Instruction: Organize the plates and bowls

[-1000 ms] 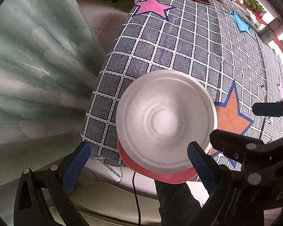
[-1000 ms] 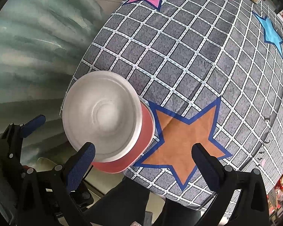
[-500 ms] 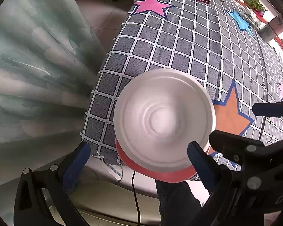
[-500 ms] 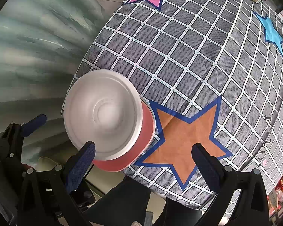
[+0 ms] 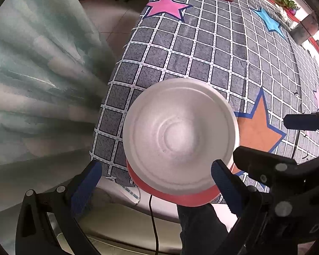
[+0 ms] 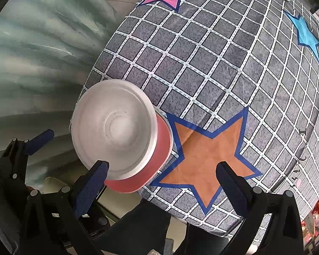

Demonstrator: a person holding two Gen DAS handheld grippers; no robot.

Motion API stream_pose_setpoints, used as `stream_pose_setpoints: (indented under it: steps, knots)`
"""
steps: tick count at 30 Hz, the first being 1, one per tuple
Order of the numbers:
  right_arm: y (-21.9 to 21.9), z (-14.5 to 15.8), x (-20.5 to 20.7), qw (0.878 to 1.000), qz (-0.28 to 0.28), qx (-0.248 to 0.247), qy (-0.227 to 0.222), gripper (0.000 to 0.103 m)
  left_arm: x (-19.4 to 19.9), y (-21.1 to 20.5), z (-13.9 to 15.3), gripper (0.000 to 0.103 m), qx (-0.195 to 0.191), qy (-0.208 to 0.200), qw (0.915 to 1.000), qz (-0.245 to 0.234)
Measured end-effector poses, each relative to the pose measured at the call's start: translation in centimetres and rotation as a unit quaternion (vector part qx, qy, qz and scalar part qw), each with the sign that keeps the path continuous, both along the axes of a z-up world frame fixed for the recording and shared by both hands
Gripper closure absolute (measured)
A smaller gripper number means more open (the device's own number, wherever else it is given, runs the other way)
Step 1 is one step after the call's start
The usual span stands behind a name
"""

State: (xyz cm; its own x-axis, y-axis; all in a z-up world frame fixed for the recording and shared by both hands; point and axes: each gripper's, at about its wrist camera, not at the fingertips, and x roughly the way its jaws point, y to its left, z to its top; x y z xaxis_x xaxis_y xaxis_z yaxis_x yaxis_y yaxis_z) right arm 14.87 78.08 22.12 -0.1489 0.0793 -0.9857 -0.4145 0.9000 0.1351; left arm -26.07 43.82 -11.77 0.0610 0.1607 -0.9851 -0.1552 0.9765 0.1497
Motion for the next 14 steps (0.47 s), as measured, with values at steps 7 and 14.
stream_pose_setpoints:
  steps: [7,14]
  knots:
    - [0.03,-0.01,0.01,1.0,-0.001,0.003,0.001,0.0,0.19,-0.17,-0.04,0.0,0.003,0.004,1.0,0.001]
    - [-0.02,-0.17,0.22,1.0,0.0,0.005,0.004,0.0,0.06,-0.34,0.39,0.001,0.014,-0.012,0.9998,0.001]
